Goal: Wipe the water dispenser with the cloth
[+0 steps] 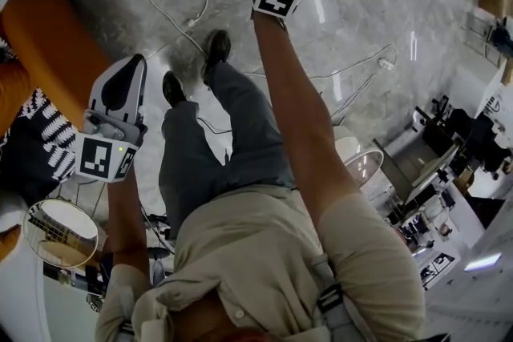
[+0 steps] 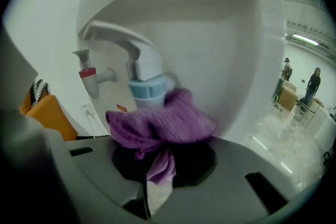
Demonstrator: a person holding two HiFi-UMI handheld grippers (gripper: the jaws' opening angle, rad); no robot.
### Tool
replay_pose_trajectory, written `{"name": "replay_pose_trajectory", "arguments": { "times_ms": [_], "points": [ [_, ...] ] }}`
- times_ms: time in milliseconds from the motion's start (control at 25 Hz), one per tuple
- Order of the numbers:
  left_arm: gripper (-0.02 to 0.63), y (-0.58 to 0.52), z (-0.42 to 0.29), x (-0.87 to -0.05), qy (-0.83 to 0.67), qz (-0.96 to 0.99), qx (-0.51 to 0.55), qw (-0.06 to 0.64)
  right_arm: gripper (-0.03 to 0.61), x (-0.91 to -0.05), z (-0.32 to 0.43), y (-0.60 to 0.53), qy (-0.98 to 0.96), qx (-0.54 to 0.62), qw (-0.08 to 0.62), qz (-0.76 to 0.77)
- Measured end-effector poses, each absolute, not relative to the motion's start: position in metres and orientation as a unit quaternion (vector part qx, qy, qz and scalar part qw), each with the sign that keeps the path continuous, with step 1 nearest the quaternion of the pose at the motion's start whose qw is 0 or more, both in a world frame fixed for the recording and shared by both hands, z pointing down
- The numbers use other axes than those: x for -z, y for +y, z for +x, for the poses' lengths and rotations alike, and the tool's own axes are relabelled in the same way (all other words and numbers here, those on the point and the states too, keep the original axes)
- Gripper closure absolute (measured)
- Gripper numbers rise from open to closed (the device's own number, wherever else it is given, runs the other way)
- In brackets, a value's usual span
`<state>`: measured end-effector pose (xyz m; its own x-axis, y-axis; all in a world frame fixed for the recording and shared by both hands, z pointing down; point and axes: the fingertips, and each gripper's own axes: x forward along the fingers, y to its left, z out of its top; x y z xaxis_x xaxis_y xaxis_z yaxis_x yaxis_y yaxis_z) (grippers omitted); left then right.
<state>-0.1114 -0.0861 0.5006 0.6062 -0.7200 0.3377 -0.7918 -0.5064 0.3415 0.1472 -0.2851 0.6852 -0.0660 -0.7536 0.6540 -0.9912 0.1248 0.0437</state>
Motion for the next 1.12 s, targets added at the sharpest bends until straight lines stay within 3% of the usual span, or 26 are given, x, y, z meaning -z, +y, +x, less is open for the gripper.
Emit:
{"name": "replay_pose_trajectory", "arguments": {
  "times_ms": [560, 1120],
  "points": [
    [0.598, -0.065, -0.179, -0.524, -0.488, 0.836, -0.068, 0.243, 0.512, -0.715, 0.061, -0.306, -0.725, -0.203, 0.266, 0.603],
    [0.598, -0.055, -0.199, -0.523, -0.51, 0.821, -0.06, 0.249, 0.512, -0.693, -0.031, -0.307, -0.764, -0.222, 0.242, 0.555]
  ]
}}
